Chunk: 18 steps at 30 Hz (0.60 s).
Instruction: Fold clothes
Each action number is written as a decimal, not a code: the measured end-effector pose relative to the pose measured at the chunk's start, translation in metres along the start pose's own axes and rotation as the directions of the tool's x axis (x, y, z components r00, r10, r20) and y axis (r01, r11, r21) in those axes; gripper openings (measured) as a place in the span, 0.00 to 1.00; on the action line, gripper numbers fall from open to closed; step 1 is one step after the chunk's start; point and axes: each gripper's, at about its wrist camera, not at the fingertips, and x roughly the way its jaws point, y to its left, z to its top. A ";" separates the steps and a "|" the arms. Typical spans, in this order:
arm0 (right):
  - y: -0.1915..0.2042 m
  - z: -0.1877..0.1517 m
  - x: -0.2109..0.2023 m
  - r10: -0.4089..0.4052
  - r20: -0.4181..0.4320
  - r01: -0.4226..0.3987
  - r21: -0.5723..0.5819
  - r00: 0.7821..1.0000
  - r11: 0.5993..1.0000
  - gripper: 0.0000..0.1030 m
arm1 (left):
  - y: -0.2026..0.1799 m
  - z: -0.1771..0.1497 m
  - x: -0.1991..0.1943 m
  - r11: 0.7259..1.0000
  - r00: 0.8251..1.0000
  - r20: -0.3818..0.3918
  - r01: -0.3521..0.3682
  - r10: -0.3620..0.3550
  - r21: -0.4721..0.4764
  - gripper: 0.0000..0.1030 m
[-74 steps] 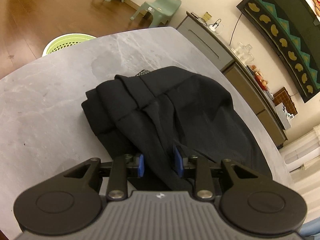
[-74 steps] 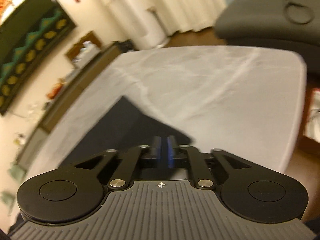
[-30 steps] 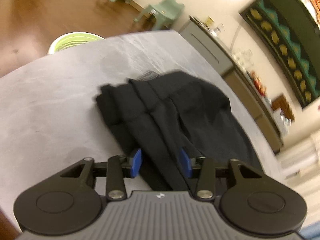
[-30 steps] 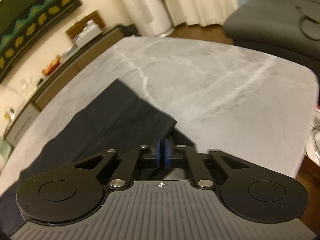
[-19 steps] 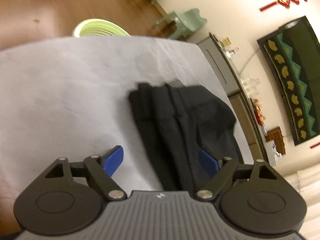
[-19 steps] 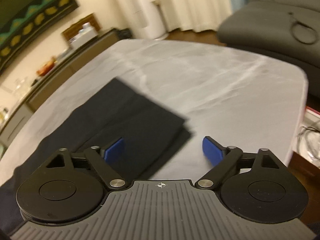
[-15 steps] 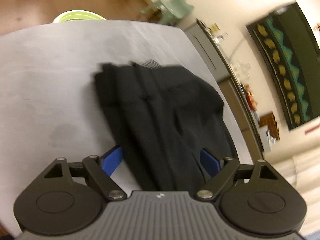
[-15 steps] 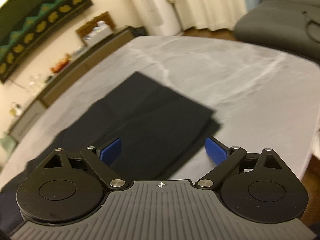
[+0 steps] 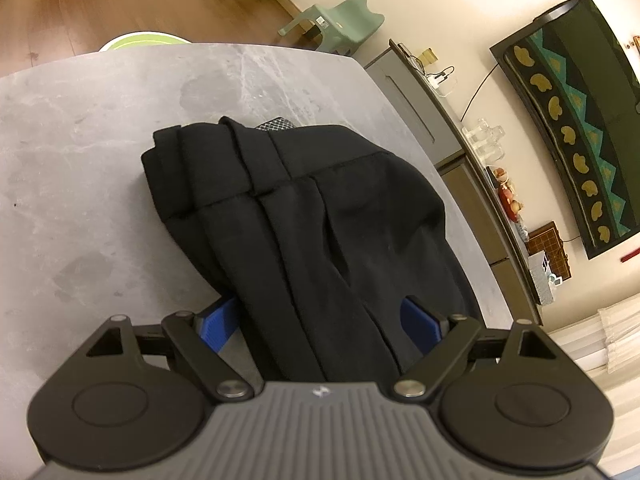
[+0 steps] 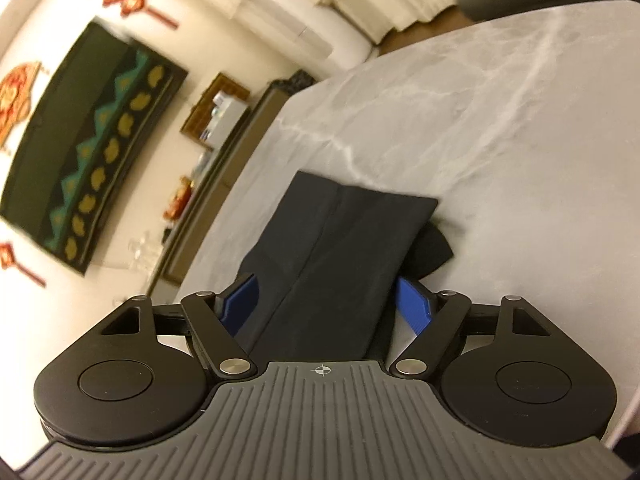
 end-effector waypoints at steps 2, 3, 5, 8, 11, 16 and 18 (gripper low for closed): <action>0.006 -0.003 0.006 0.026 -0.041 -0.026 -0.010 0.999 1.000 0.73 | 0.000 -0.001 0.000 1.000 1.000 -0.001 -0.003 0.003 0.006 0.85; 0.004 -0.004 0.002 0.009 -0.025 -0.009 -0.006 1.000 1.000 0.68 | 0.001 -0.002 -0.002 1.000 1.000 -0.002 0.001 -0.001 0.000 0.85; -0.001 -0.005 -0.009 -0.043 0.022 0.043 0.008 0.999 0.999 0.67 | 0.006 -0.003 -0.005 1.000 1.000 -0.004 0.013 -0.013 -0.020 0.85; 0.004 -0.010 -0.004 0.008 -0.049 -0.007 0.008 0.999 1.000 0.70 | 0.007 -0.003 -0.004 0.999 1.000 0.001 0.020 -0.020 -0.043 0.86; 0.009 -0.012 0.007 0.046 -0.088 -0.046 0.011 0.995 0.999 0.67 | -0.007 -0.008 0.002 0.999 1.000 -0.024 0.002 0.000 0.045 0.87; 0.020 -0.014 0.012 0.009 -0.110 -0.013 -0.034 0.994 0.999 0.64 | 0.011 -0.003 -0.006 0.997 1.000 0.029 0.009 -0.007 -0.074 0.86; 0.022 -0.010 0.017 -0.017 -0.083 0.013 -0.042 0.996 0.999 0.61 | -0.002 -0.007 0.000 1.000 1.000 0.003 0.001 -0.001 -0.006 0.88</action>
